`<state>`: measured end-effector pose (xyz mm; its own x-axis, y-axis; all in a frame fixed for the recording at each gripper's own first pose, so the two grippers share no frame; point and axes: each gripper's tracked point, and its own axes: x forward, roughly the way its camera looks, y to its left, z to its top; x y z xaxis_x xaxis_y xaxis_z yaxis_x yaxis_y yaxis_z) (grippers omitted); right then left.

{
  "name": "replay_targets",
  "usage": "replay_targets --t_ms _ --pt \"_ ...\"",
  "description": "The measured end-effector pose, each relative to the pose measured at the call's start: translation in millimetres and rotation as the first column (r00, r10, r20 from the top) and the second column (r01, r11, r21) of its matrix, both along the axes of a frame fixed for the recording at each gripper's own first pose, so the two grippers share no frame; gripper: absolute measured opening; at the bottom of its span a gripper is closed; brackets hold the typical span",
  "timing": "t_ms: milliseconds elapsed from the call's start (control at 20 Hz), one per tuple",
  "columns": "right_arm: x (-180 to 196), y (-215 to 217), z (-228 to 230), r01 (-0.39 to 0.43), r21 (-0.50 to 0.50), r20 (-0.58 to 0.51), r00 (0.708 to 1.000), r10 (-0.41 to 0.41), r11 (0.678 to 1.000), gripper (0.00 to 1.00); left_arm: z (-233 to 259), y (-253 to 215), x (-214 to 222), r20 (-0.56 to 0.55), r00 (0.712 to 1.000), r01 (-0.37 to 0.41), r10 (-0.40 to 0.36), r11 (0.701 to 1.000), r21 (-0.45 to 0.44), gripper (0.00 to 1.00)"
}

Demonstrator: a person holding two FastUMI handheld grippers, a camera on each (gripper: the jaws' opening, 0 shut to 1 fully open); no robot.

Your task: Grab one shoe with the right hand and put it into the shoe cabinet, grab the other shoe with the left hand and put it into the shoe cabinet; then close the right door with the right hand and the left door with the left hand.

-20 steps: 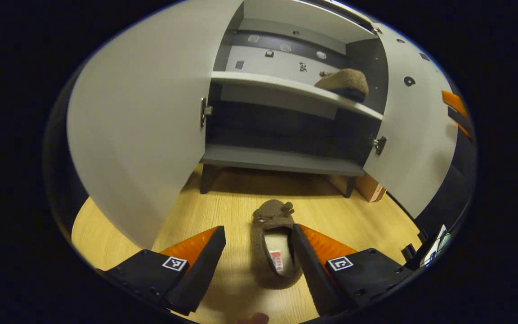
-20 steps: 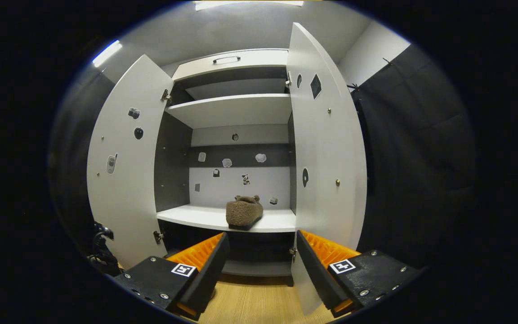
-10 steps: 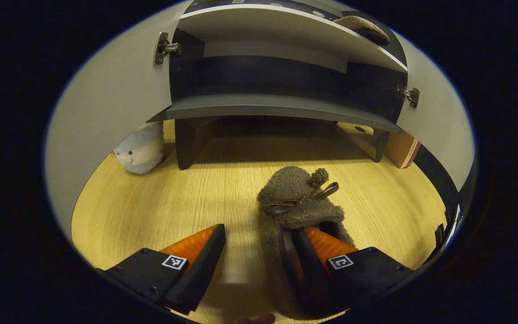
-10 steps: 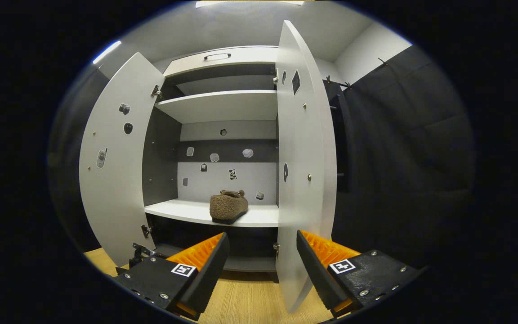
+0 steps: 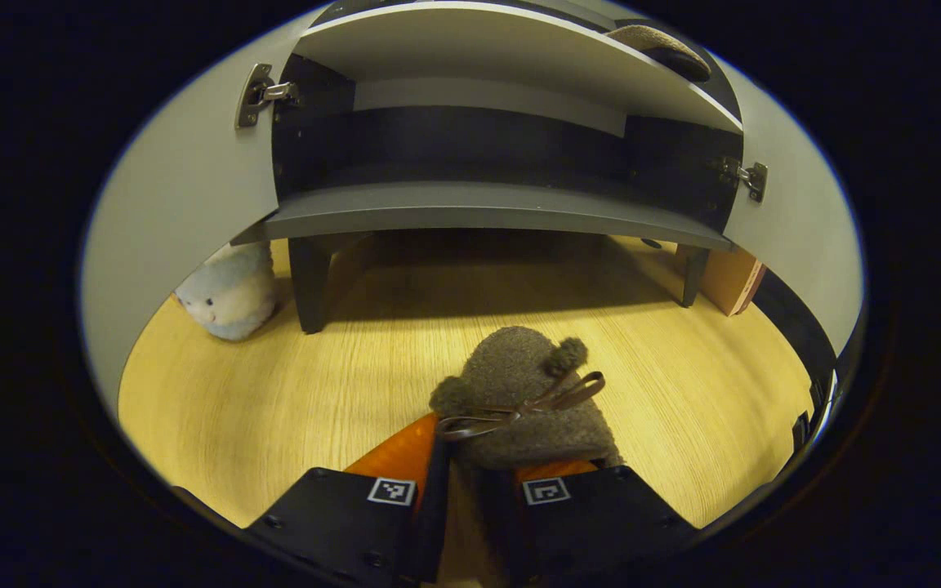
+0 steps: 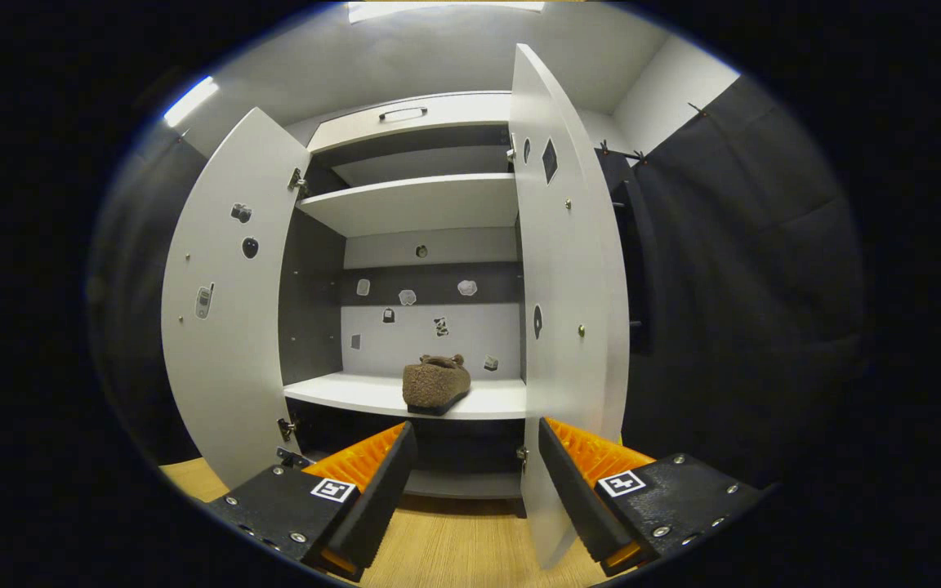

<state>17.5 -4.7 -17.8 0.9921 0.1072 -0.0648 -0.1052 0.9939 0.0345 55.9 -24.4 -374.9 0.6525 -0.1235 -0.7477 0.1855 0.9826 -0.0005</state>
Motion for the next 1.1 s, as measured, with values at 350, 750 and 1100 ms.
replay_targets --t_ms 350,750,1100 --pt "-5 12 -3 -0.033 0.01 -0.002 0.999 0.034 0.999 0.92 126 -8 -28 0.16 0.984 -0.064 0.08 0.993 -0.1 0.16" --pt "-6 13 -4 -0.041 0.005 -0.005 0.999 0.041 0.999 0.92 375 -26 56 0.433 0.891 -0.086 0.137 0.987 -0.134 0.15" --pt "-15 9 5 -0.022 0.012 0.014 1.0 0.022 1.0 0.92 451 -54 212 0.515 0.841 -0.092 0.164 0.982 -0.162 0.15"
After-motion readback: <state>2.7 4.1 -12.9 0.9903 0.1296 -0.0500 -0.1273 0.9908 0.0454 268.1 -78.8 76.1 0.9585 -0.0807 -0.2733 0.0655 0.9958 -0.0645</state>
